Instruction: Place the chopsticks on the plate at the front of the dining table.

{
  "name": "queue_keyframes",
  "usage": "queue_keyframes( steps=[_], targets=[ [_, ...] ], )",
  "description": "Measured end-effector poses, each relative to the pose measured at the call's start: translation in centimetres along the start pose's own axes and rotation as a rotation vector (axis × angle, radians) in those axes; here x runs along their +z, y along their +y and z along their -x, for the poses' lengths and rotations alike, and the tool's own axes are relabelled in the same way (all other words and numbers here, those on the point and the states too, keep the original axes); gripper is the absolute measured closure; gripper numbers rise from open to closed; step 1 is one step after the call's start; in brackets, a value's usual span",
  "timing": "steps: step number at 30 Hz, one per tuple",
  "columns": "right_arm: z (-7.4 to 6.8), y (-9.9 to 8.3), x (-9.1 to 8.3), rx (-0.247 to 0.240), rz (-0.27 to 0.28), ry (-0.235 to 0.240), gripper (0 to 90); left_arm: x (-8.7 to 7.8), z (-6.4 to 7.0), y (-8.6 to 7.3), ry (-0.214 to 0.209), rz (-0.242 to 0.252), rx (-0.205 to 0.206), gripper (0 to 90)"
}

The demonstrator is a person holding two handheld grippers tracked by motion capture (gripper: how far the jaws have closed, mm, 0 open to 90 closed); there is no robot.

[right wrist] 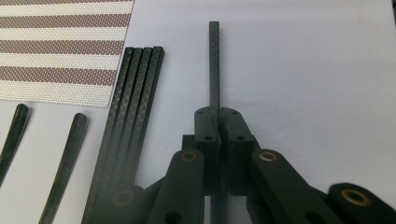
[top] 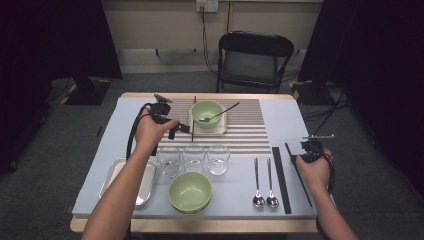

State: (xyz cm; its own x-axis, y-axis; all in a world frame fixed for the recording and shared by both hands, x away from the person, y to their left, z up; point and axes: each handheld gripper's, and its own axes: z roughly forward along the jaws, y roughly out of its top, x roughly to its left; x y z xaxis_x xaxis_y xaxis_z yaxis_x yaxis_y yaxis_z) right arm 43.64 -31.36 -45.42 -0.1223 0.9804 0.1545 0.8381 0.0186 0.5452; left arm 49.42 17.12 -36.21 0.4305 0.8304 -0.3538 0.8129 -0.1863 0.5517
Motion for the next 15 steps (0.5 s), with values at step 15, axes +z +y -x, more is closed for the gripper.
queue_keyframes(
  steps=[15],
  targets=[
    [0.3,0.66,-0.29,-0.039,0.006,0.037,87.0,-0.71,-0.26,-0.19,0.005,0.018,-0.004,32.2]
  ],
)
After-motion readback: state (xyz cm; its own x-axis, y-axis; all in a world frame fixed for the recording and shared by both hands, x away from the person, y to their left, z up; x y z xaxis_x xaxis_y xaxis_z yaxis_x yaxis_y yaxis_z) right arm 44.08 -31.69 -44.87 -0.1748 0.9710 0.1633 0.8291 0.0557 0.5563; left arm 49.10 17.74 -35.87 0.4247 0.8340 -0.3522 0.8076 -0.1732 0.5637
